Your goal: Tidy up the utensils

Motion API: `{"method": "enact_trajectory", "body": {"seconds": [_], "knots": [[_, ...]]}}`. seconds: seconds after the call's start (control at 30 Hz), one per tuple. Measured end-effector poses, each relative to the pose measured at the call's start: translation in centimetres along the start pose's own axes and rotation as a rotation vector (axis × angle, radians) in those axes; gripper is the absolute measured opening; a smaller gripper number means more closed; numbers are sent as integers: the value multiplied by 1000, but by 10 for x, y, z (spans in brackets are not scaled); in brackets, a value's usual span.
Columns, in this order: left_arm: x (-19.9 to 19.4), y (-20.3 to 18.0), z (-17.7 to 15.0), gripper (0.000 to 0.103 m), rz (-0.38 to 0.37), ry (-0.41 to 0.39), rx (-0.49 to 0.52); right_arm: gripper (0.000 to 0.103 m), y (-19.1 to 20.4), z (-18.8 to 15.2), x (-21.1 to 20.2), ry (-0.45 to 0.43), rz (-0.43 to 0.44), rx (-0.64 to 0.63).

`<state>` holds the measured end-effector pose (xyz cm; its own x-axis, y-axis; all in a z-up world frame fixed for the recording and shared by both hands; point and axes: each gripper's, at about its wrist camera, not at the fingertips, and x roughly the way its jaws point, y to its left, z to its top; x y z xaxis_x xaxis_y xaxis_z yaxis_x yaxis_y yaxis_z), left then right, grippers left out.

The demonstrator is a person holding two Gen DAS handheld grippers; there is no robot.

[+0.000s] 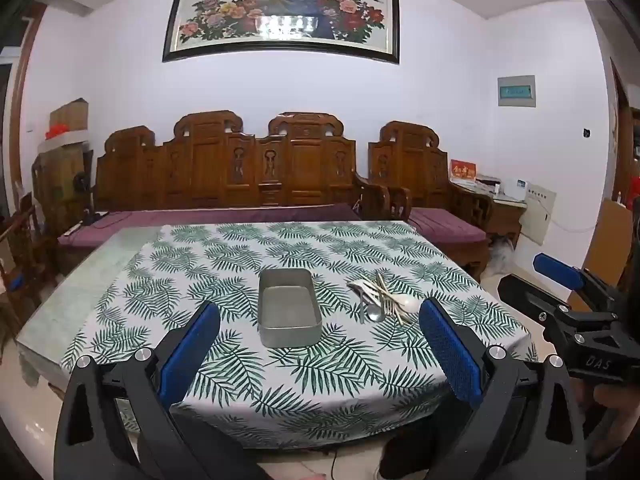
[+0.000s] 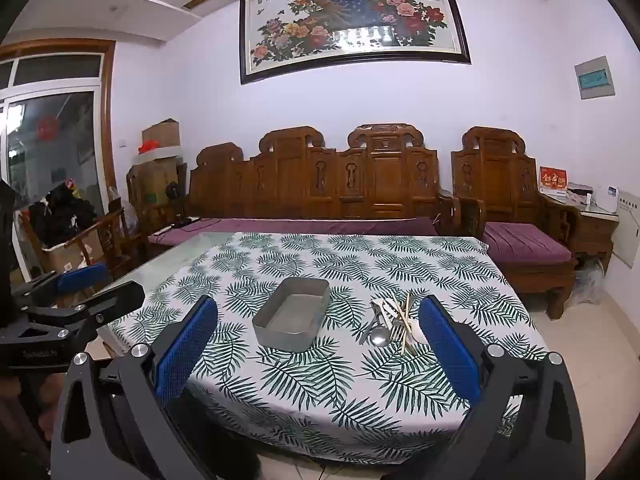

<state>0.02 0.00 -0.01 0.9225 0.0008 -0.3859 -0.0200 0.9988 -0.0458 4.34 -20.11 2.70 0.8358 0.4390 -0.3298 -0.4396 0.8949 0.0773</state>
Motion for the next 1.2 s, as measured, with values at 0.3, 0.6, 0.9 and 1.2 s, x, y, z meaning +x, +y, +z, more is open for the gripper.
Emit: {"method": "enact_trajectory", "body": {"seconds": [0.3,0.6,0.9,1.2], "knots": [[2,6,2,96,2,-3,-4,101,0,0,0,1,0,1],[0,-5,3,96,9,-10,11,101,0,0,0,1,0,-1],[-1,-4,4,96,9,-15,9,101,0,-1,0,1,0,-1],[-3,-5,4,96,11,-19,7,101,0,0,0,2,0,0]]}}
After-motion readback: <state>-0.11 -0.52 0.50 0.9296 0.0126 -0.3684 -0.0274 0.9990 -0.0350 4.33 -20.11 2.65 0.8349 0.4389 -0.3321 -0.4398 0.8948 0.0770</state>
